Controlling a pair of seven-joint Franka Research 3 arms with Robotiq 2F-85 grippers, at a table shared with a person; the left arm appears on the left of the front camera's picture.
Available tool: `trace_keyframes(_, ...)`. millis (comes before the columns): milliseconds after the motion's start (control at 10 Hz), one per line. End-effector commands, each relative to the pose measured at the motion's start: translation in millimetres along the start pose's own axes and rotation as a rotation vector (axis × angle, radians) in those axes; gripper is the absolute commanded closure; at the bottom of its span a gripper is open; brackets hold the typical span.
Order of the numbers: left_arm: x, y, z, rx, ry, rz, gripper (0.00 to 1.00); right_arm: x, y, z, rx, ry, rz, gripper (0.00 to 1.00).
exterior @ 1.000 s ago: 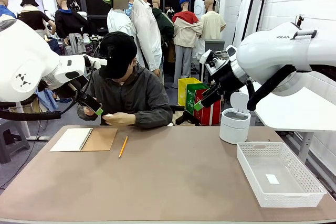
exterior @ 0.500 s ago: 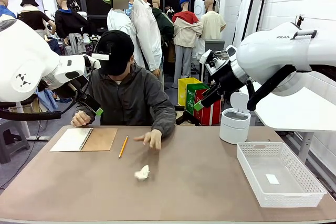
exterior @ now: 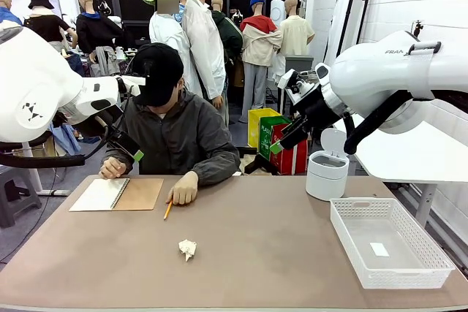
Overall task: Sort the paper based on its condition.
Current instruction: If a person hands you a paper, place it in the Organizing basket , and if it's crumpled, put it in the Trash can.
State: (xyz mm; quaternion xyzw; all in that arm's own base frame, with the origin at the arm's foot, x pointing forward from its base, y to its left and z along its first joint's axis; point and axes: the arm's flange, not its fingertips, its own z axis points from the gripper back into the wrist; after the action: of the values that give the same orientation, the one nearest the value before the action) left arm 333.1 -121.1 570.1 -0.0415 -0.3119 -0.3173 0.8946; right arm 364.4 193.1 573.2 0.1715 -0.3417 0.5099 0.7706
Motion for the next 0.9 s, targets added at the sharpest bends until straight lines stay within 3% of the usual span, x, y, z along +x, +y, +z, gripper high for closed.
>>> trace_keyframes(0, -0.4, 1.0, 0.4, 0.001, 0.002, 0.0, 0.0, 0.7, 0.2, 0.3, -0.002, 0.002, -0.001, 0.0)
trace_keyframes(200, -0.4, 1.0, 0.4, 0.001, 0.002, 0.0, 0.0, 0.0, 0.0, 0.0, 0.0, 0.0, 0.0, 0.0)
trace_keyframes(800, -0.4, 1.0, 0.4, 0.001, 0.002, 0.0, 0.0, 40.1, 29.6, -83.5, 0.015, 0.157, -0.009, 0.0)
